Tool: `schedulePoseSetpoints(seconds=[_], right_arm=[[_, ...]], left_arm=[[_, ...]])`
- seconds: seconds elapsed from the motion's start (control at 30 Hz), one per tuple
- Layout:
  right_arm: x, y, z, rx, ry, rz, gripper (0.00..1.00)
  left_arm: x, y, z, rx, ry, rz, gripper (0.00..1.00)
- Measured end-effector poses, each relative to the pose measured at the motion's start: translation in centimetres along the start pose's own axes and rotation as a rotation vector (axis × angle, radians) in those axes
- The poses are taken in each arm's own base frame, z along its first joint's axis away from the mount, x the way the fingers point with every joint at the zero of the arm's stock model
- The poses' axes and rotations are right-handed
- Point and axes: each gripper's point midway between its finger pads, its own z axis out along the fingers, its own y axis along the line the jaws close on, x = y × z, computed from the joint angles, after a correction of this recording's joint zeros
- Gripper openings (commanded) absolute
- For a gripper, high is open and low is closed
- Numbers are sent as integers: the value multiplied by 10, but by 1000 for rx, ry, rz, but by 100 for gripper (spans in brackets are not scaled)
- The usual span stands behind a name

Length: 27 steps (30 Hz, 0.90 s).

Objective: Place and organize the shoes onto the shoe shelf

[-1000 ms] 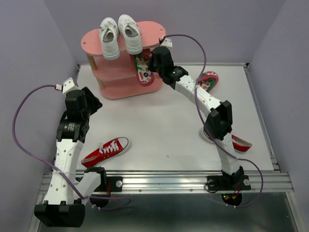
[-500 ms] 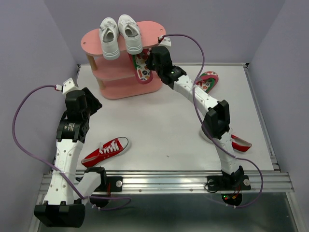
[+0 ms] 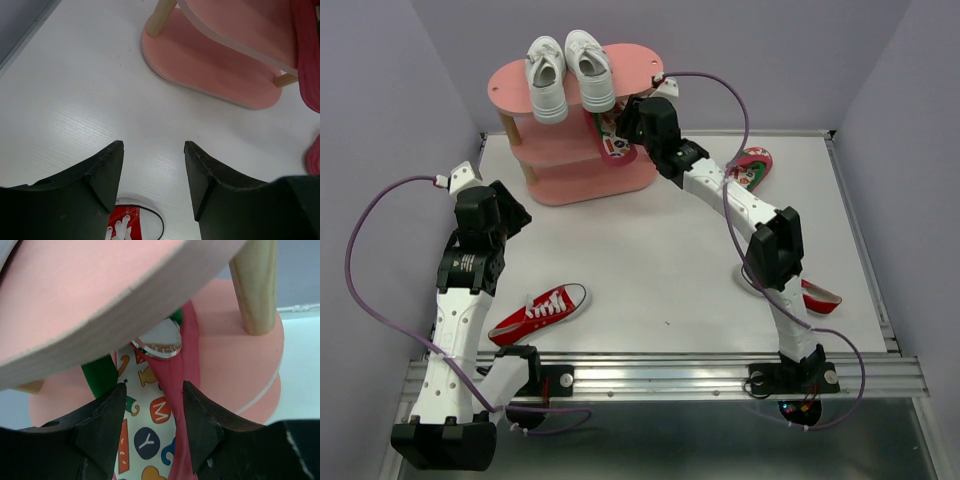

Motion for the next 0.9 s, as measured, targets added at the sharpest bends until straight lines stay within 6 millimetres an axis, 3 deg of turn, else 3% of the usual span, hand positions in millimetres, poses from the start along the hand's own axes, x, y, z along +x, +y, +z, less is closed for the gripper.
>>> schedulePoseSetpoints(seconds=[0.03, 0.17, 0.27, 0.4, 0.53, 0.57, 0.63, 0.73, 0.8, 0.83, 0.9], right_arm=[[2, -2, -3, 1, 7, 3, 63], [6, -10, -19, 11, 27, 10, 65], [0, -16, -37, 21, 35, 11, 75], [-27, -22, -75, 30, 2, 16, 84], [-83, -42, -135, 66, -103, 29, 93], [-92, -50, -142, 82, -118, 33, 95], [-118, -82, -165, 138, -170, 55, 99], [-143, -167, -187, 312, -221, 84, 100], [-142, -233, -194, 458, -205, 93, 100], [-131, -266, -195, 532, -166, 93, 100], [-110, -309, -193, 627, -85, 89, 100]], left_arm=[[0, 0, 0, 1, 0, 0, 63], [-1, 0, -1, 2, -3, -1, 63], [-1, 0, -2, 4, -6, -2, 63], [-2, 1, -2, -2, -10, 4, 63], [-3, 2, -2, -6, -13, 22, 63], [-4, 2, -2, -5, -16, 31, 63], [-9, 1, -4, 1, -26, 46, 63], [-20, -4, -9, 19, -50, 70, 63], [-25, -9, -9, 38, -57, 83, 63], [-25, -12, -8, 50, -53, 89, 63], [-22, -15, -4, 63, -39, 95, 63]])
